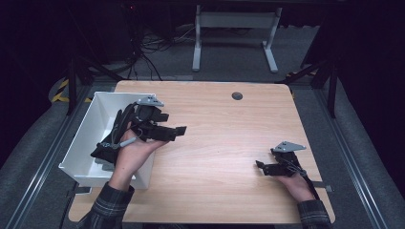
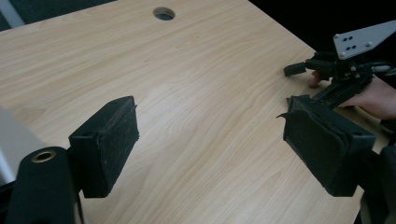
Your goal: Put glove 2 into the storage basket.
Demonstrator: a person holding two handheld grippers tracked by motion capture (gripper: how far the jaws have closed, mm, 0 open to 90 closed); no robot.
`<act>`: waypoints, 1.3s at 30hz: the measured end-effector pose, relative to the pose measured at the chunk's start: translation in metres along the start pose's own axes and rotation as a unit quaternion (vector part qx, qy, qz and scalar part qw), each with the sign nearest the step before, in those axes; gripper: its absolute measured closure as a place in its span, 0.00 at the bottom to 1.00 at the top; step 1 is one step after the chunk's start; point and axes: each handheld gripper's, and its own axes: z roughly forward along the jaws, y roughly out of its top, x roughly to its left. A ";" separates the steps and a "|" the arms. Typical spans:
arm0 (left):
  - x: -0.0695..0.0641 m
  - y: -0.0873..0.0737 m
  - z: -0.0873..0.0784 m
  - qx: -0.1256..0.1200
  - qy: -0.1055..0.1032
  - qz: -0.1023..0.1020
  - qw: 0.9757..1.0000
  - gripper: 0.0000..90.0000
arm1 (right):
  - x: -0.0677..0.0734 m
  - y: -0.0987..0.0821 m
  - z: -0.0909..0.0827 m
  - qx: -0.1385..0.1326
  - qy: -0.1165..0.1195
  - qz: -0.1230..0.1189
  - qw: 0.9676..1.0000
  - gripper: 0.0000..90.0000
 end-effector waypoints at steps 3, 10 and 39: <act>-0.006 0.000 0.008 0.004 -0.007 0.007 1.000 0.21 | 0.000 0.000 0.000 0.000 0.000 0.000 1.000 0.18; -0.020 0.001 0.035 0.007 -0.028 0.027 0.999 0.21 | 0.000 0.000 0.000 0.000 0.000 0.000 1.000 0.18; -0.039 -0.041 0.124 0.051 -0.057 0.101 0.992 0.20 | 0.000 0.000 0.000 0.000 0.002 -0.002 1.000 0.18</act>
